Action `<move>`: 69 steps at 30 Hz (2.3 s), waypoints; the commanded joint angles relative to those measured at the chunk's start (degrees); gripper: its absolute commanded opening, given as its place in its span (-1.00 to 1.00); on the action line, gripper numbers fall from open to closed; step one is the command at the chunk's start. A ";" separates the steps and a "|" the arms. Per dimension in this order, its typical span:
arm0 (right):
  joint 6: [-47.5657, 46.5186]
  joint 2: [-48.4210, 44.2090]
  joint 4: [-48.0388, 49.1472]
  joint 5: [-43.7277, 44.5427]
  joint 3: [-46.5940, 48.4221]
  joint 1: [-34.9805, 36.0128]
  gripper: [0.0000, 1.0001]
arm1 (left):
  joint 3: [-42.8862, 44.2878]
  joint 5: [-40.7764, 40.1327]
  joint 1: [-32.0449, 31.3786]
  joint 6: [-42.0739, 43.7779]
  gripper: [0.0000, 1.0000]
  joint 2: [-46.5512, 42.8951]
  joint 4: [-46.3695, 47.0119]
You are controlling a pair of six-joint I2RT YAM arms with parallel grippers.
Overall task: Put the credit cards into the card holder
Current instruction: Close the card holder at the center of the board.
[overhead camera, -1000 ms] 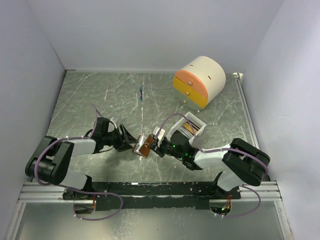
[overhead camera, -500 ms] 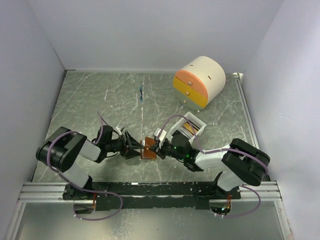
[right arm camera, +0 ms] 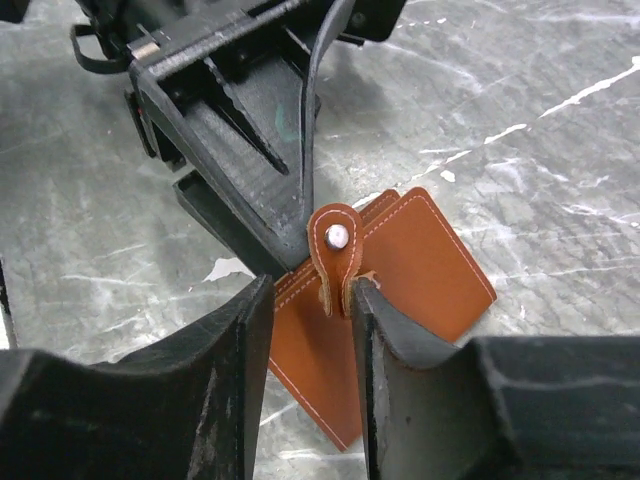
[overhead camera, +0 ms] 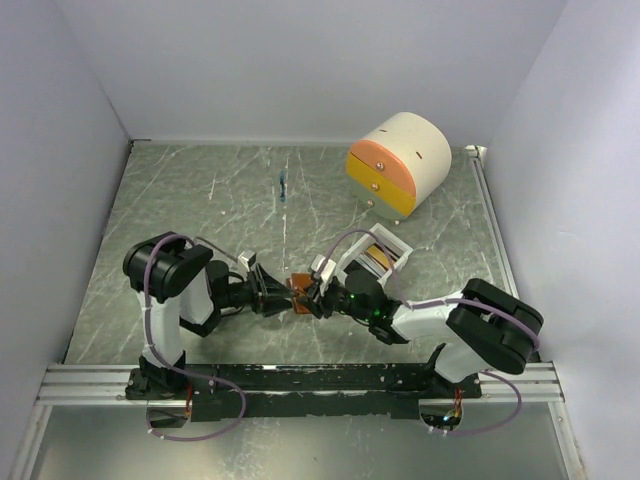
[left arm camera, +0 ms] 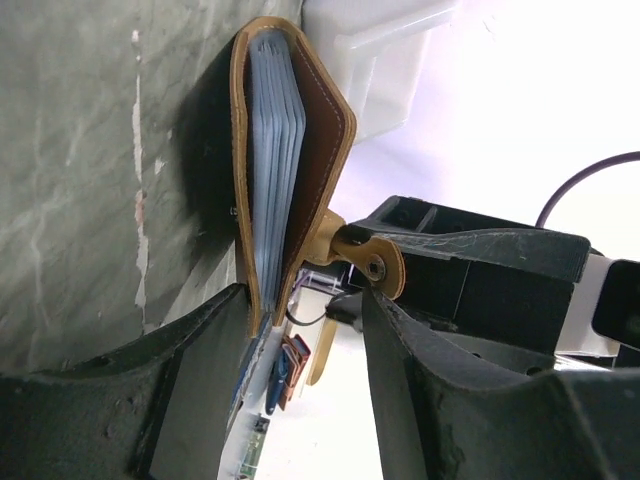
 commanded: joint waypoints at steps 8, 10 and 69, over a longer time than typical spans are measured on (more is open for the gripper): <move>6.20 -12.16 -3.61 4.43 -2.66 0.44 -0.18 | -0.15 -0.60 -1.37 -7.82 0.13 11.82 18.31; 7.90 -14.92 -9.22 6.42 -1.59 0.39 -0.17 | 0.32 -0.69 -1.39 -7.62 0.10 11.82 17.88; 42.19 -14.42 -43.08 28.71 14.65 4.11 -0.20 | 27.19 -28.51 -2.18 46.22 -0.86 -42.84 -103.57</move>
